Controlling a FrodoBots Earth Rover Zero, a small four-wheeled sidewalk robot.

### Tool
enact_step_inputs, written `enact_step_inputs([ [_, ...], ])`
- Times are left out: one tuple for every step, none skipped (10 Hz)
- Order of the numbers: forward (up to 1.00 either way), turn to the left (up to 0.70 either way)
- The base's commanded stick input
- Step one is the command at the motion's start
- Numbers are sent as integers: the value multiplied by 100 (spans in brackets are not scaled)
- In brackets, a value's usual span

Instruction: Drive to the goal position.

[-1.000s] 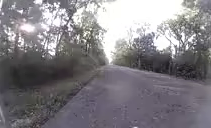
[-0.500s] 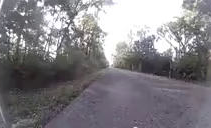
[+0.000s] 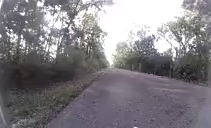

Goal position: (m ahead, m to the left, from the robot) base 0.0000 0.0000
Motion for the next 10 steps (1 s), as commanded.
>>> enact_step_inputs([
  [4,0],
  [4,0],
  [55,0],
  [70,0],
  [70,0],
  [70,0],
  [70,0],
  [38,0],
  [5,0],
  [5,0],
])
